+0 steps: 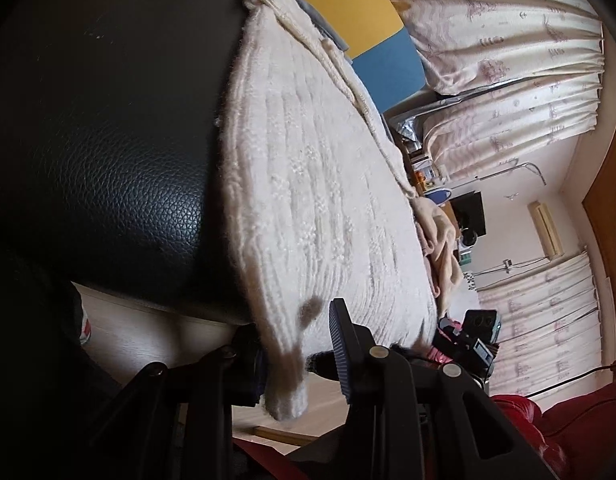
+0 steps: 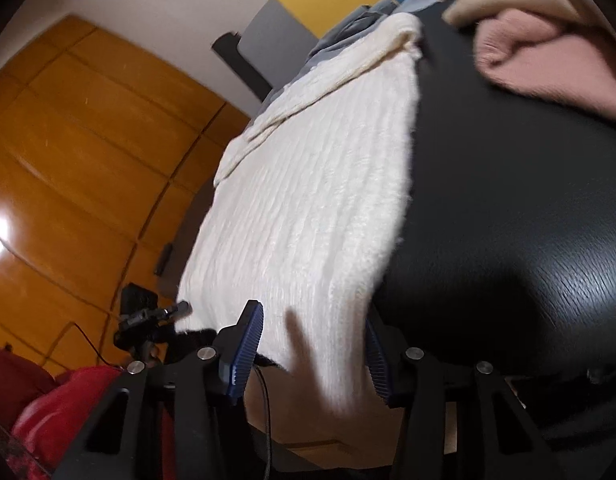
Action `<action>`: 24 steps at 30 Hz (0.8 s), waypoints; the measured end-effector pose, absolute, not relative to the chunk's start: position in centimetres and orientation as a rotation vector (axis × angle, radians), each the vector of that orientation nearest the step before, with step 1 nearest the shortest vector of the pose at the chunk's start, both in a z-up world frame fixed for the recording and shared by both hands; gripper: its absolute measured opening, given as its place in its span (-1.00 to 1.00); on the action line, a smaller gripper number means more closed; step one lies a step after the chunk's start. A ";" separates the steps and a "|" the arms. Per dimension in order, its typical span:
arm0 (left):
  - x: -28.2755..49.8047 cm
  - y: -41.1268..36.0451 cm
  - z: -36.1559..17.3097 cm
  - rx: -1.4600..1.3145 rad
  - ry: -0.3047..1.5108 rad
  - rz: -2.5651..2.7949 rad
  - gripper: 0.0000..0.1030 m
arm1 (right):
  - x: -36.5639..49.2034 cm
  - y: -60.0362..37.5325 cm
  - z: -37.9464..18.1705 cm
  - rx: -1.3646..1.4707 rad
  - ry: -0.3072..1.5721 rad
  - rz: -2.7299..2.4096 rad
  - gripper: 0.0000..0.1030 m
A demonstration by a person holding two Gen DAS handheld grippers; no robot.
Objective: Fold clothes
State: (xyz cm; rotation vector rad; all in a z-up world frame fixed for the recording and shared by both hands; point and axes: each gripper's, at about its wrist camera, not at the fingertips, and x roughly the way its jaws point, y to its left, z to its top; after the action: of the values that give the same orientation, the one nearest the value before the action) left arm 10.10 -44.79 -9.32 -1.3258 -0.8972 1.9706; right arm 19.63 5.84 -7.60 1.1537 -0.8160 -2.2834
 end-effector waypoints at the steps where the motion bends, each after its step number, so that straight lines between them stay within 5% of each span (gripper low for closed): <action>1: 10.1 -44.7 -9.2 -1.331 -0.889 1.974 -0.49 | 19.4 5.6 -7.5 1.156 -0.798 -2.288 -0.01; 4: 10.2 -44.2 -8.8 -1.341 -0.848 1.999 -0.54 | 19.1 5.0 -7.3 1.169 -0.749 -2.323 -0.09; 6: 10.4 -43.9 -8.6 -1.351 -0.801 2.037 -0.70 | 19.2 4.7 -7.3 1.216 -0.661 -2.408 -0.84; 9: 10.8 -43.9 -7.9 -1.332 -0.757 2.078 -0.87 | 19.2 5.6 -7.7 1.220 -0.784 -2.370 -0.83; 24: 14.2 -45.3 -0.3 -1.005 -0.902 2.025 -0.86 | 20.8 6.9 -4.3 1.067 -0.933 -2.184 -0.83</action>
State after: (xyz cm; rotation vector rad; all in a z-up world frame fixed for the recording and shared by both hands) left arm 14.20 -45.27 -0.31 -1.0053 -0.9019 2.0249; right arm 20.81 6.86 -4.33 1.0671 -0.9325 -2.1841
